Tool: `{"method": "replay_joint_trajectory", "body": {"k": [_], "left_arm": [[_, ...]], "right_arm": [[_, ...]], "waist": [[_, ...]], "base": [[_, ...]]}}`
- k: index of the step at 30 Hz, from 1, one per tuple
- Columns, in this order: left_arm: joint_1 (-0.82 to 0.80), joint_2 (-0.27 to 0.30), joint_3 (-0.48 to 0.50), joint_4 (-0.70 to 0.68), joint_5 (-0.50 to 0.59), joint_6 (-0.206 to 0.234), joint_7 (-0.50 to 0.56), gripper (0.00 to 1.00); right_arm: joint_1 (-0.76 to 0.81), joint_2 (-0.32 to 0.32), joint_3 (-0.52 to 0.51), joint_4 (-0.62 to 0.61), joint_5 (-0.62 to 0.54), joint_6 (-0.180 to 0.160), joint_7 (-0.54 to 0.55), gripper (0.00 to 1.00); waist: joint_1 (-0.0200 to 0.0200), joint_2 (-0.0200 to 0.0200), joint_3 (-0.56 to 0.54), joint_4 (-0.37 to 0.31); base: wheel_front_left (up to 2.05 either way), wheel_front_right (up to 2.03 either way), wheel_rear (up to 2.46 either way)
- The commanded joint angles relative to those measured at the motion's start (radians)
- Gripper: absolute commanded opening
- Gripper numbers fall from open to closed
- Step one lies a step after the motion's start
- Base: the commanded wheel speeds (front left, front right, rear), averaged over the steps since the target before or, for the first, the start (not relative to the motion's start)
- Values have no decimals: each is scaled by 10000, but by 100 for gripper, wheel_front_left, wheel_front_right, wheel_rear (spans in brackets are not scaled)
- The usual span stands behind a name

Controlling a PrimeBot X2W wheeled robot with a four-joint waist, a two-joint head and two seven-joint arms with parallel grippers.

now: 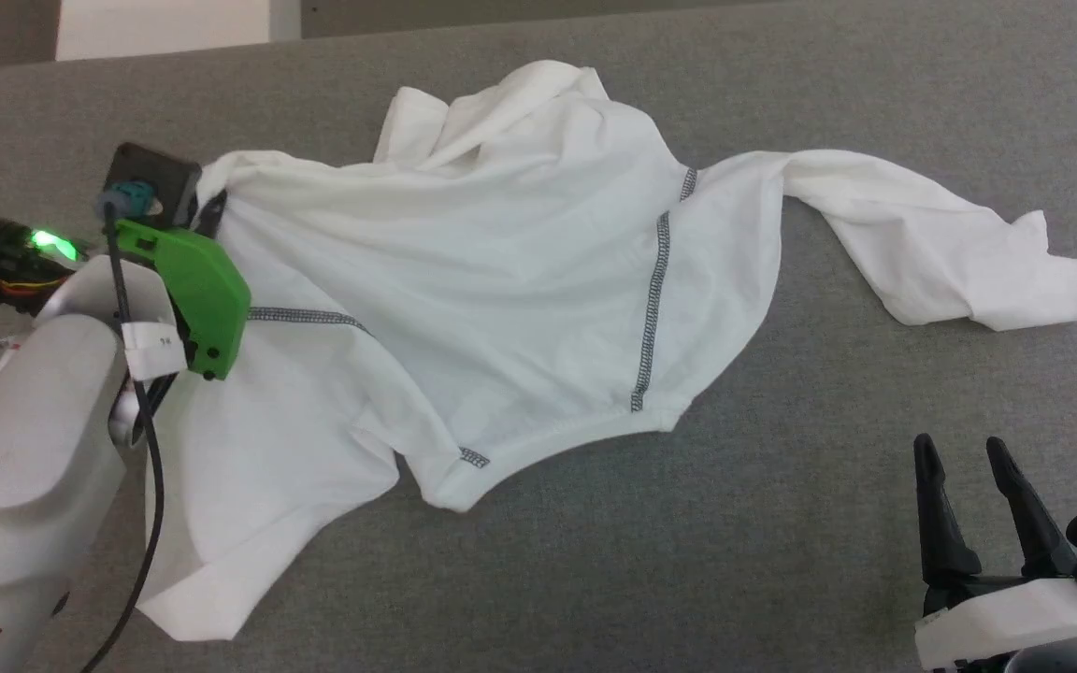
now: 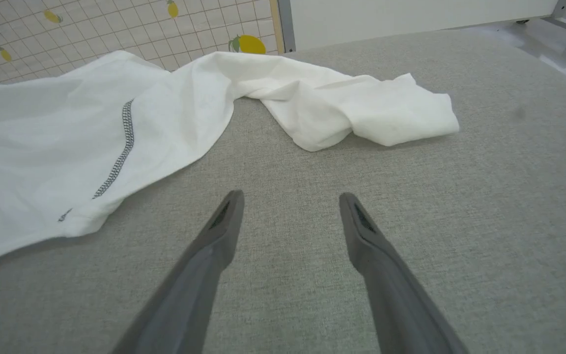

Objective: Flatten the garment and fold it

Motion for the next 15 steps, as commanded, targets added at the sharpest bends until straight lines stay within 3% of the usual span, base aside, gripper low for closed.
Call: {"method": "replay_joint_trajectory", "body": {"k": [1, 2, 3, 9, 15], "left_arm": [[-212, 81, 87, 115, 13, 1, -30, 0], [-265, 68, 112, 217, -34, 5, 15, 88], [-308, 28, 143, 261, -77, 11, -13, 100], [-249, -522, 406, 395, -618, 62, -483, 100], [227, -775, 1037, -792, -1026, 447, -1879, 100]], "right_arm": [[-193, -1, -2, 78, 92, -13, -133, 100], [-238, -1, 5, 135, 112, -13, -186, 100], [-274, -1, 15, 178, 128, -13, -225, 100], [-558, -1, 129, 438, 150, -13, -372, 100], [-543, -1, 8, 488, -18, -13, -355, 100]], "waist": [[-1, -1, 614, -396], [-1, -1, 695, -404], [-1, -1, 768, -405], [-1, -1, 866, -165], [-1, -1, 188, 300]], "base": [[0, 0, 0], [0, 0, 0], [0, 0, 0], [0, 0, 0], [0, 0, 0]]}}
